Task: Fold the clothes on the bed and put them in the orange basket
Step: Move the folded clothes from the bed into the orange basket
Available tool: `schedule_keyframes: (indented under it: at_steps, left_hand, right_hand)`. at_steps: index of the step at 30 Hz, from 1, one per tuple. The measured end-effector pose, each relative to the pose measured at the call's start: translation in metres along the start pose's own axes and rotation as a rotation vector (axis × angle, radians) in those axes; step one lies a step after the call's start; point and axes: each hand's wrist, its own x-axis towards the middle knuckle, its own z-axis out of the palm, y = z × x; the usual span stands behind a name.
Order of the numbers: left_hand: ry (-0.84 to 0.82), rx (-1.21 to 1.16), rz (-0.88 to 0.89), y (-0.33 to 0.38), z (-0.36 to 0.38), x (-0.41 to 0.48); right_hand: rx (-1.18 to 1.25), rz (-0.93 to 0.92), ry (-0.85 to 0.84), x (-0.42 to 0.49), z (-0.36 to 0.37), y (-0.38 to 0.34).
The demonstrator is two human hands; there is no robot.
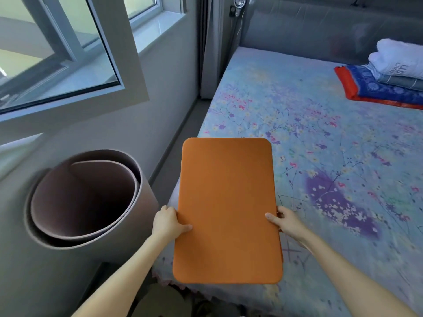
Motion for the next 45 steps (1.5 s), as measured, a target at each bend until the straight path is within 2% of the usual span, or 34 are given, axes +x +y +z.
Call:
schedule_keyframes:
  at_steps: [4,7,12,17,24,30,35,40,43,45]
  left_hand:
    - [-0.112,-0.101,-0.056,0.004,0.011,0.011]
    - [-0.107,-0.186,-0.079,0.004,0.017,0.019]
    - [-0.072,-0.115,-0.056,0.008,0.021,0.026]
    - [-0.048,-0.088,-0.043,0.009,0.021,0.03]
    - [0.014,-0.086,0.0,0.015,0.029,0.02]
    - [-0.018,-0.087,-0.017,0.012,0.024,0.026]
    - [-0.059,-0.314,-0.102,0.002,0.022,0.025]
    - [-0.167,-0.565,-0.212,0.009,0.015,0.041]
    - [-0.055,-0.769,-0.244,0.022,0.004,0.068]
    - [0.046,-0.81,-0.253,0.036,-0.004,0.094]
  right_hand:
    - [-0.173,0.005,0.087,0.015,0.004,0.013]
    - [-0.23,-0.004,0.157,0.023,0.008,0.019]
    - [-0.174,-0.05,0.248,0.023,0.007,0.019]
    - [-0.112,-0.071,0.24,0.023,0.006,0.015]
    - [-0.096,-0.044,0.318,0.019,0.011,0.03]
    - [-0.067,-0.016,0.278,0.025,0.012,0.024]
    - [-0.099,-0.015,0.27,0.04,0.019,0.02]
    - [-0.109,0.032,0.201,0.062,0.011,0.007]
    - [-0.095,0.033,0.196,0.09,0.006,-0.014]
    - [-0.09,0.021,0.204,0.114,0.003,-0.029]
